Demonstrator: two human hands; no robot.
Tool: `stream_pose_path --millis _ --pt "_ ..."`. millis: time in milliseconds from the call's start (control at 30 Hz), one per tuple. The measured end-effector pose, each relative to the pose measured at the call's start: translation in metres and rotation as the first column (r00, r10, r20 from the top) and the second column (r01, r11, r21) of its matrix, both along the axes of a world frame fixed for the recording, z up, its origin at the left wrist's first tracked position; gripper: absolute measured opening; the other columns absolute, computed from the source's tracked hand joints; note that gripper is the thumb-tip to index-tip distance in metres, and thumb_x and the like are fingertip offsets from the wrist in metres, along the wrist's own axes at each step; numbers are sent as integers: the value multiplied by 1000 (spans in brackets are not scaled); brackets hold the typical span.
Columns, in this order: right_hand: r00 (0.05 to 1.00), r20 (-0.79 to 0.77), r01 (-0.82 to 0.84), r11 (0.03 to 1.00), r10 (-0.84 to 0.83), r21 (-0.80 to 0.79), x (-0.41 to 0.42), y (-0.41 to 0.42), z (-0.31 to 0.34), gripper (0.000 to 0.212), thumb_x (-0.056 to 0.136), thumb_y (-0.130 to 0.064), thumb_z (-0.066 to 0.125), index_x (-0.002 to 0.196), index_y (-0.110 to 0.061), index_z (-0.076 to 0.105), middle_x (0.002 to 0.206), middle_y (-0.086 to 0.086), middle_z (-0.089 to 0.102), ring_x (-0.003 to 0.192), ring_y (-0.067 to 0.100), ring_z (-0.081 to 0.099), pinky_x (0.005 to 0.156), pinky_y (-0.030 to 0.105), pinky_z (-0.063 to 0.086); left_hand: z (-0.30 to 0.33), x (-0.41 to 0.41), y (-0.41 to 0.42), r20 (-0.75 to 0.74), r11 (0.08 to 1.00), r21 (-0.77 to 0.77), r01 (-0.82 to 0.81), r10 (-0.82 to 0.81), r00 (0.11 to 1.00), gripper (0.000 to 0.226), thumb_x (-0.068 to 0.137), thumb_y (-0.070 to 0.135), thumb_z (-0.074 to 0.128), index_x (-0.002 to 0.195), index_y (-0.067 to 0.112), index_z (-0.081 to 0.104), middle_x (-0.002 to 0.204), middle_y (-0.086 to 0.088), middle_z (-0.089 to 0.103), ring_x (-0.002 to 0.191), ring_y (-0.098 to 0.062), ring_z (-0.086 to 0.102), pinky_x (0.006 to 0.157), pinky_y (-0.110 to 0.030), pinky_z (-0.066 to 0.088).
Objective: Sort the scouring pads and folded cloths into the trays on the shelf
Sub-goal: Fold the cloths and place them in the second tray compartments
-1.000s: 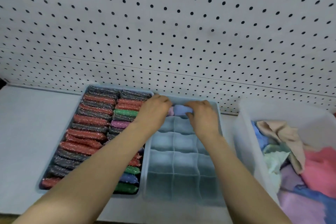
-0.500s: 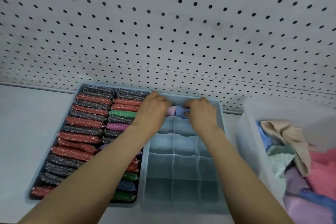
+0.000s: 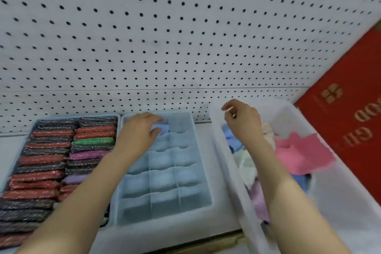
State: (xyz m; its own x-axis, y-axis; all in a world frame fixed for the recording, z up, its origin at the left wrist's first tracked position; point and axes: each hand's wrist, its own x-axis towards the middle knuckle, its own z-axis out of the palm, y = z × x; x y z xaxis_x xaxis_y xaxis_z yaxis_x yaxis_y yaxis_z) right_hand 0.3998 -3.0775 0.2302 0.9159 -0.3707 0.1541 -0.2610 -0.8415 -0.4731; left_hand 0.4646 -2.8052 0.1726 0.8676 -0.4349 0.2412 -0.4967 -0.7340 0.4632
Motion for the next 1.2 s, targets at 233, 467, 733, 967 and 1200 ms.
stream_pose_path --millis 233,467,733,967,1200 --pt "524 -747 -245 912 409 328 -43 -66 -21 60 73 10 56 114 -32 67 100 -3 68 86 11 58 71 21 48 17 -34 -42 -127 992 -129 -5 -11 992 27 91 21 65 118 23 67 115 4 65 105 -17 59 86 -32 45" --pt "867 -376 -210 925 326 317 -48 -78 4 4 85 -13 73 87 -11 77 67 -7 64 55 -4 48 56 12 38 45 -56 -87 -252 960 -277 38 -110 961 23 89 19 68 109 31 69 106 12 65 94 -6 61 87 -28 50" --pt "959 103 -267 730 263 630 -64 -71 70 8 90 -13 68 83 -16 73 65 -3 59 59 8 44 54 18 33 88 -77 -148 -361 785 -616 56 -345 866 31 78 20 80 103 34 68 99 15 70 86 -4 68 77 -19 53" --pt "954 267 -252 845 136 472 -66 -63 69 13 85 -22 75 75 -32 74 88 -13 67 79 7 59 68 31 44 116 -72 -149 -200 764 -644 43 -223 954 11 89 18 67 80 22 70 72 10 67 57 0 53 56 -9 41" --pt "887 426 -425 678 178 600 -59 -28 102 18 97 -22 57 83 -13 61 70 6 56 66 20 45 60 32 35 154 -63 -119 -166 777 -620 110 -267 949 12 96 35 57 86 31 60 69 20 56 60 0 48 58 -19 40"
